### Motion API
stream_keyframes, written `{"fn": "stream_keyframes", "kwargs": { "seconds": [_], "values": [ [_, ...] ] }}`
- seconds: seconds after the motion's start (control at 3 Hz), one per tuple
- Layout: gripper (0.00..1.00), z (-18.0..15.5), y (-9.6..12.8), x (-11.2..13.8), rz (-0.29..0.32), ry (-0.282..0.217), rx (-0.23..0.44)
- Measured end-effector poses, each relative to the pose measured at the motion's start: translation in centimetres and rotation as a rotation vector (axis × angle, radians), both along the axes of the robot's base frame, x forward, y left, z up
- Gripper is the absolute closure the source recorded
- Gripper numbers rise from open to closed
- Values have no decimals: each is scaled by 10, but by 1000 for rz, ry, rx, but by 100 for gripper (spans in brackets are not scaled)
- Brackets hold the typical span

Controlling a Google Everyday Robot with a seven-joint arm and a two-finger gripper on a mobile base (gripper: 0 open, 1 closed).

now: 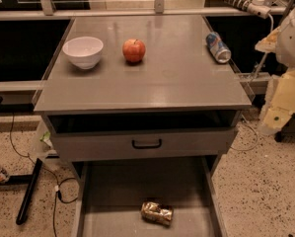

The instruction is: Pick orange can from middle drawer and place on counter

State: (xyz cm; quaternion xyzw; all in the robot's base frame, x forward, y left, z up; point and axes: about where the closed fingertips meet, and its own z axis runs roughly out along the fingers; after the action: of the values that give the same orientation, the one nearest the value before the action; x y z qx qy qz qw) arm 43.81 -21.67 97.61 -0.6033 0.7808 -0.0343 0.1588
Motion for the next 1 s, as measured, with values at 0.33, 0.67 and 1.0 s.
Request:
{"fn": "stream_keyframes", "kwargs": {
  "seconds": [0.33,0.67,1.0],
  "values": [
    [0,0,0,0,0,0,0],
    [0,-25,2,-12,20,10,12],
    [0,-76,7,-34,68,10,60]
  ]
}}
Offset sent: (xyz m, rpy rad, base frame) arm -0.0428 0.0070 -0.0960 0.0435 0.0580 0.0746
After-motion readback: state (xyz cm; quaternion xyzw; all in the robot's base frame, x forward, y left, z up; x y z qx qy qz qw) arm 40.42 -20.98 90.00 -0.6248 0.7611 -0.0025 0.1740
